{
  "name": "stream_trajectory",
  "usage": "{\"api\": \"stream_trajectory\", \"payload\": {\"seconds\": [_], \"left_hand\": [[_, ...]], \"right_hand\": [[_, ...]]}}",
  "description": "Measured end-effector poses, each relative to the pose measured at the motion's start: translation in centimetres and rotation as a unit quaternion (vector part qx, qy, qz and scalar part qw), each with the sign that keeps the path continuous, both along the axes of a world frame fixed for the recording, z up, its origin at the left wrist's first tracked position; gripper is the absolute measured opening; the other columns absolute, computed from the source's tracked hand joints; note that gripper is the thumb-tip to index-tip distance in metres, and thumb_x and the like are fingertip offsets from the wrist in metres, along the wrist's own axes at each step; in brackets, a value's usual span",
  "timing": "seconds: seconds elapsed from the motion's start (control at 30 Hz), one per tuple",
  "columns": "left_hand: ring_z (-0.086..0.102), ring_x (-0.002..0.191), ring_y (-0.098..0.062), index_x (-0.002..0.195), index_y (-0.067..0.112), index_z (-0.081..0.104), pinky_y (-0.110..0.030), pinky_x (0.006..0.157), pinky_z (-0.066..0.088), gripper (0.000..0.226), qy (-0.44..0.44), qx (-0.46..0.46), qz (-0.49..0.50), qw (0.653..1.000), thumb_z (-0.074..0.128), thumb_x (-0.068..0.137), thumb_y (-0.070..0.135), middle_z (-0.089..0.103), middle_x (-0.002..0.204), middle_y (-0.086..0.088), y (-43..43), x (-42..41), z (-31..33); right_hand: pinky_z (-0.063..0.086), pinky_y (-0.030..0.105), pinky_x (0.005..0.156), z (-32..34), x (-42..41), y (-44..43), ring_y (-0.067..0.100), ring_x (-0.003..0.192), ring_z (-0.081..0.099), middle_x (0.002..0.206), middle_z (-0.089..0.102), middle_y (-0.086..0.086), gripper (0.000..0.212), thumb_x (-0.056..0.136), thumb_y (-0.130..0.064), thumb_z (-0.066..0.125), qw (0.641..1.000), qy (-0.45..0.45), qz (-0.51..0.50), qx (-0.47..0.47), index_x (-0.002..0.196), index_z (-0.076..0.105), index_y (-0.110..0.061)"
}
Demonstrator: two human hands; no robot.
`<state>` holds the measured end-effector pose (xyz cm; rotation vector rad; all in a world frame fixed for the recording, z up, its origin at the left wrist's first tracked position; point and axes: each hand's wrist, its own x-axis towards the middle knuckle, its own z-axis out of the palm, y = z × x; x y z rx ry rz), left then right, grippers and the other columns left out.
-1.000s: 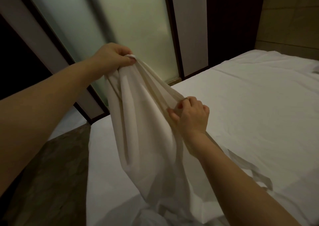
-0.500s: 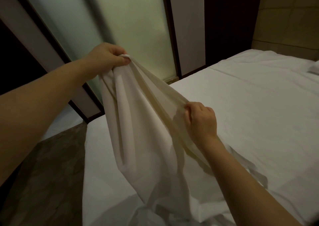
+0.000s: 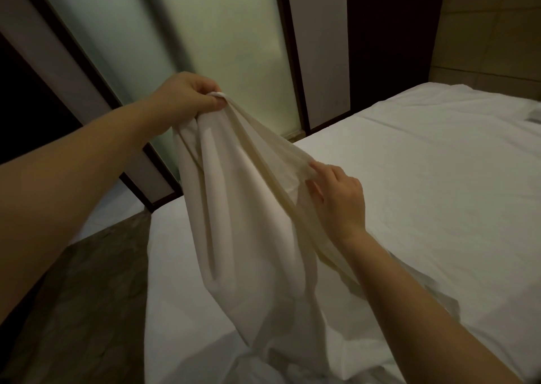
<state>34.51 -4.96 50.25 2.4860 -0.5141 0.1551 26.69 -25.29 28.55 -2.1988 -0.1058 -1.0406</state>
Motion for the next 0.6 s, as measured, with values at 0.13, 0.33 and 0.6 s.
{"api": "stream_trajectory", "payload": {"seconds": [0.13, 0.33, 0.6], "left_hand": [[0.049, 0.049, 0.008, 0.070, 0.024, 0.062, -0.005, 0.053, 0.038, 0.008, -0.008, 0.011, -0.003, 1.000, 0.069, 0.074, 0.024, 0.056, 0.048, 0.020, 0.0, 0.2, -0.1], [0.049, 0.048, 0.008, 0.071, 0.024, 0.061, -0.004, 0.052, 0.038, 0.022, -0.015, 0.021, 0.007, 1.000, 0.061, 0.088, 0.011, 0.055, 0.047, 0.020, -0.1, 0.6, -0.1], [0.050, 0.049, 0.008, 0.082, 0.016, 0.065, -0.004, 0.052, 0.038, 0.007, -0.017, 0.028, 0.007, 0.999, 0.062, 0.087, 0.012, 0.058, 0.062, 0.008, -0.6, 1.0, -0.3]], "right_hand": [[0.047, 0.038, 0.073, -0.1, 1.0, -0.4, 0.028, 0.076, 0.061, 0.094, 0.068, 0.009, 0.017, 0.088, -0.018, 0.056, 1.000, 0.015, 0.008, -0.024, 0.096, 0.070, -0.011], [0.047, 0.039, 0.063, 1.7, 0.8, -1.2, 0.021, 0.069, 0.050, 0.082, 0.061, 0.010, 0.015, 0.093, -0.014, 0.051, 0.998, 0.035, 0.012, 0.057, 0.087, 0.060, -0.004], [0.039, 0.039, 0.079, -0.4, -1.6, 0.7, 0.024, 0.098, 0.045, 0.099, 0.061, 0.013, 0.021, 0.086, -0.026, 0.055, 0.996, -0.082, -0.027, -0.030, 0.078, 0.066, -0.009]]}}
